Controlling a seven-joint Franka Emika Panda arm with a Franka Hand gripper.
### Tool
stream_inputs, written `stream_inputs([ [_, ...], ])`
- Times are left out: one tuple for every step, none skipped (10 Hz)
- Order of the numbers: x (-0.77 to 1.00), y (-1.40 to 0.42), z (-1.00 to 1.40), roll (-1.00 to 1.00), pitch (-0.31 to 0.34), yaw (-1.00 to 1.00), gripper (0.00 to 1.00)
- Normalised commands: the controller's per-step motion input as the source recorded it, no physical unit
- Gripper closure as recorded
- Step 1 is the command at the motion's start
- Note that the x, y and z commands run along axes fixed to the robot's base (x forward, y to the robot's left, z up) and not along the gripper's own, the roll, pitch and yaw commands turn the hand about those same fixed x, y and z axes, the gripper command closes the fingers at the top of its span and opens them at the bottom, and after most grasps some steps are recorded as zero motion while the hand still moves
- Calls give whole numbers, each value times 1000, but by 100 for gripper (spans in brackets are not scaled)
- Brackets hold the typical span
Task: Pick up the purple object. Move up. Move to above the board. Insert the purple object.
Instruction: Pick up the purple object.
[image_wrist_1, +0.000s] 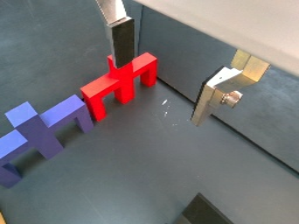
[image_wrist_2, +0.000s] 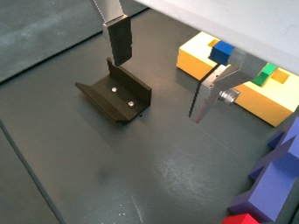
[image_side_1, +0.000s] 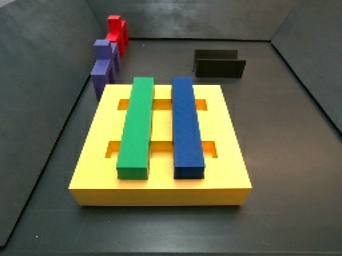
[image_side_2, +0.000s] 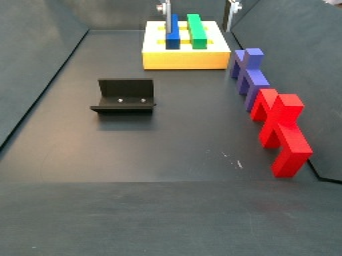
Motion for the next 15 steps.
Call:
stream_inputs([
  [0, 0, -6, 0, -17, 0, 0],
  [-274, 0, -54, -24, -83, -66, 0],
  [-280, -17, -106, -97, -147, -374, 0],
  [-360, -143, -86, -127, -207, -589, 0],
  [-394, -160, -23, -133, -156, -614, 0],
  [-374, -160, 0, -121, -144, -631, 0],
  [-271, -86, -29, -137, -147, -749, 0],
  [-106, -74, 0, -24, -60, -897, 0],
  [-20, -71, -37, 0, -16, -969, 0],
  [0, -189, -140, 11, 0, -977, 0],
  [0, -186, -337, 0, -3, -960, 0],
  [-137, -254, -600, -61, -123, -806, 0],
  [-189, -354, -634, -86, -141, -694, 0],
  [-154, -443, -523, -67, -129, -663, 0],
  [-100, -483, -429, -47, -101, -660, 0],
])
